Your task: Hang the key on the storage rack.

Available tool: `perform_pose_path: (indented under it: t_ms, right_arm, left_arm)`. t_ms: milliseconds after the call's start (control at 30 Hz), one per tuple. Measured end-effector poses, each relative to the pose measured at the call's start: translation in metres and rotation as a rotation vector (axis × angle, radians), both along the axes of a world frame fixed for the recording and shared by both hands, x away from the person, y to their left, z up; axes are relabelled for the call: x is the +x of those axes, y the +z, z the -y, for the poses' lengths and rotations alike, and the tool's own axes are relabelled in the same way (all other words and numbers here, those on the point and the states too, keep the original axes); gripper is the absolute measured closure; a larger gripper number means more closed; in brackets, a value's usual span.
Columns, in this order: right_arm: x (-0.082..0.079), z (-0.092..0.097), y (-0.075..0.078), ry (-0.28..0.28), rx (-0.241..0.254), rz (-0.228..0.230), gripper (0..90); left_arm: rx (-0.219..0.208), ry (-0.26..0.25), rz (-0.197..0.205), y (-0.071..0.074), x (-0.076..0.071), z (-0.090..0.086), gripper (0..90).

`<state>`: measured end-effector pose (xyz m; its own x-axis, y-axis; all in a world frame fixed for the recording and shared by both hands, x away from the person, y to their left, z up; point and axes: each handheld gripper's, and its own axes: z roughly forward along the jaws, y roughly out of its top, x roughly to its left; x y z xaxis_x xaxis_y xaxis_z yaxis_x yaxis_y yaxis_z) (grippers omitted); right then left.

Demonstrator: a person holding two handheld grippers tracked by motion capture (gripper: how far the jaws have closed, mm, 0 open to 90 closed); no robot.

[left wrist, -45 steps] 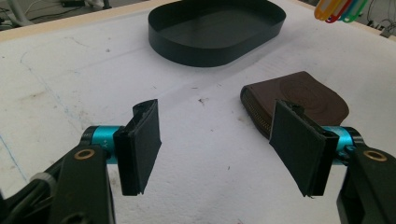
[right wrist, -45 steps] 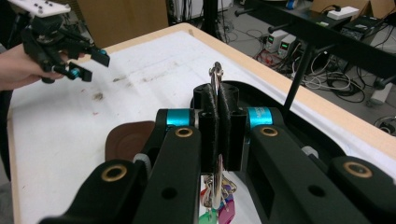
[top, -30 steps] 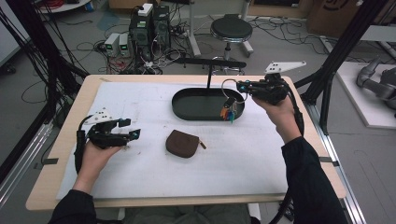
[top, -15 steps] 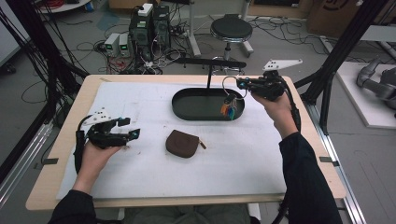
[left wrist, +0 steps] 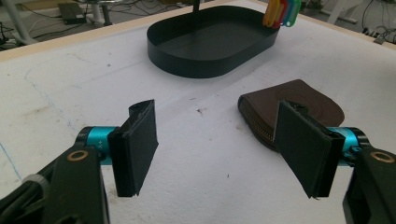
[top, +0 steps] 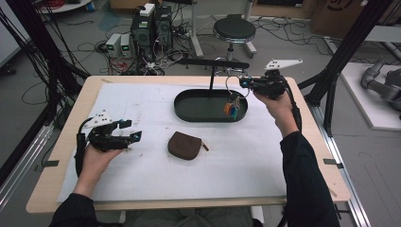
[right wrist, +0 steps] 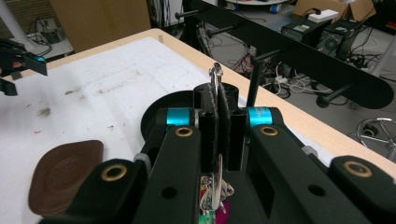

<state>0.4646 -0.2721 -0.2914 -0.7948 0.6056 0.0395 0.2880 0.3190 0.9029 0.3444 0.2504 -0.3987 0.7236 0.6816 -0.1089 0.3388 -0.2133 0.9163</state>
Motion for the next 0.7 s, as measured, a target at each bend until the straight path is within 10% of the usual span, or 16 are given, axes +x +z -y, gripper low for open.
perform_pose_path:
  t_ms: [700]
  right_arm:
    - [0.025, 0.004, 0.002, -0.076, 0.012, 0.016, 88.0]
  left_arm:
    - [0.007, 0.0, -0.001, -0.001, 0.0, 0.0, 30.5]
